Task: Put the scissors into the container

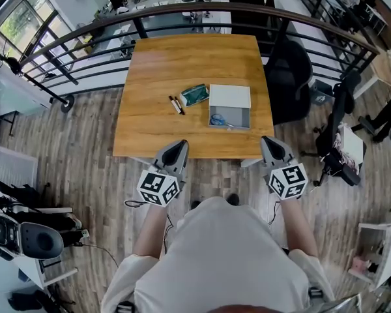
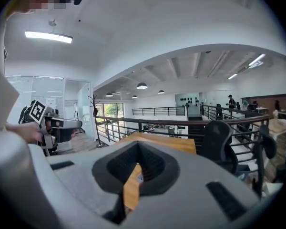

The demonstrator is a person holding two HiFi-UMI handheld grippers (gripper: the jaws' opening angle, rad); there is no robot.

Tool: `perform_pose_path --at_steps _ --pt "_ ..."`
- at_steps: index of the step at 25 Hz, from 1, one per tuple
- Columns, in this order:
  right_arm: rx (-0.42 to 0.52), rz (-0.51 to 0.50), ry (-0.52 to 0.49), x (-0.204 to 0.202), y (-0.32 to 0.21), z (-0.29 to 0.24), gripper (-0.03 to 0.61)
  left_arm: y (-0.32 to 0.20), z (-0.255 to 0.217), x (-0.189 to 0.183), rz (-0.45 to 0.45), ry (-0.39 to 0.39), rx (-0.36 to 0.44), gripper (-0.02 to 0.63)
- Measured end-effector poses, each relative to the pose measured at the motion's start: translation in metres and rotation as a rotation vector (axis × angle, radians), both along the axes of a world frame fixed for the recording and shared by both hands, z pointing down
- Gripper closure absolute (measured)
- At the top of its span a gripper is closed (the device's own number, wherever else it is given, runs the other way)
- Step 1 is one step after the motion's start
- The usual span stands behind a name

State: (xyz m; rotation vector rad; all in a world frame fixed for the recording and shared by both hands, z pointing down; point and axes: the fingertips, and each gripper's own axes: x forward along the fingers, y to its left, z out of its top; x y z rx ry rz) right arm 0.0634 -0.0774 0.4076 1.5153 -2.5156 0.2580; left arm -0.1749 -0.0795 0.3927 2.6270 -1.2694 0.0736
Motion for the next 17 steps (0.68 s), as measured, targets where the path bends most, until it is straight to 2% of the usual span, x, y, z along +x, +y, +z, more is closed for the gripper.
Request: perform_pose_path --at_steps 17 --pt "0.004 -0.020 0.001 0.008 -0.006 0.000 0.577 -0.002 0.002 0.018 -0.002 -0.009 0.001 0.620"
